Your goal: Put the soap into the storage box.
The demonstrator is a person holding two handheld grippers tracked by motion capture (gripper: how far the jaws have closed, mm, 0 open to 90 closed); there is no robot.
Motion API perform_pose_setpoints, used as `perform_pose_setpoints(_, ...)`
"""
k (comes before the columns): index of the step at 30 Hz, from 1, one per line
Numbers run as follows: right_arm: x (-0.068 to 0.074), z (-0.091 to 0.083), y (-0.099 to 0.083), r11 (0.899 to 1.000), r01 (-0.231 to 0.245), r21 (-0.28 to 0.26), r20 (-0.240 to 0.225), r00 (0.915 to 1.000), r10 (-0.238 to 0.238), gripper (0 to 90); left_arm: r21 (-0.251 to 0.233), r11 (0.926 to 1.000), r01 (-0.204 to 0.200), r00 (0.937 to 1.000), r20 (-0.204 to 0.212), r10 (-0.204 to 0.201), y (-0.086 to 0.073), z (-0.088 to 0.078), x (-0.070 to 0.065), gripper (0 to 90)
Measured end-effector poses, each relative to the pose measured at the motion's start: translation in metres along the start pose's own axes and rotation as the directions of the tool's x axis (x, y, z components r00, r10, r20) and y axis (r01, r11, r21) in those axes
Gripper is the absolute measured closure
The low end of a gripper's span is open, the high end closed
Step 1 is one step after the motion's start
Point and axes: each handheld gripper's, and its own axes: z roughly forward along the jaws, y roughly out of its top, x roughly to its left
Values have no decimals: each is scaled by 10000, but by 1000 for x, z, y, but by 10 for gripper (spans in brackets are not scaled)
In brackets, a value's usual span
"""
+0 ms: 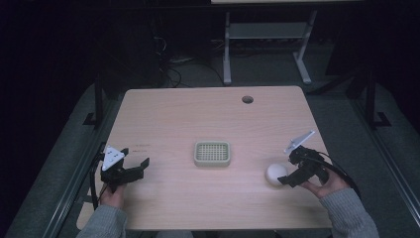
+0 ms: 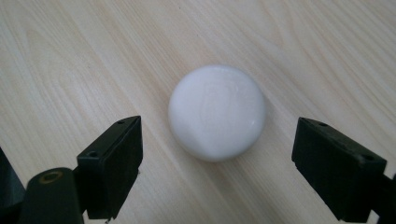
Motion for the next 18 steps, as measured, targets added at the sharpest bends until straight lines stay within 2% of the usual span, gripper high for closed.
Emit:
perform_pose_setpoints(9, -2, 12, 15, 9983, 99, 578, -104, 9999, -94, 153, 24, 10000, 30, 10000, 67, -31, 0, 1, 0, 129)
perform_pose_setpoints(10, -3, 17, 20, 9960, 204, 867, -83, 9998, -198, 150, 4, 10000, 51, 10000, 60, -51, 0, 0, -1, 129)
perform_pose_setpoints(18, -4, 33, 27, 9860, 317, 1634, -143, 9995, -297, 151, -70, 9999, 72, 9999, 100, -72, 1, 0, 0, 129)
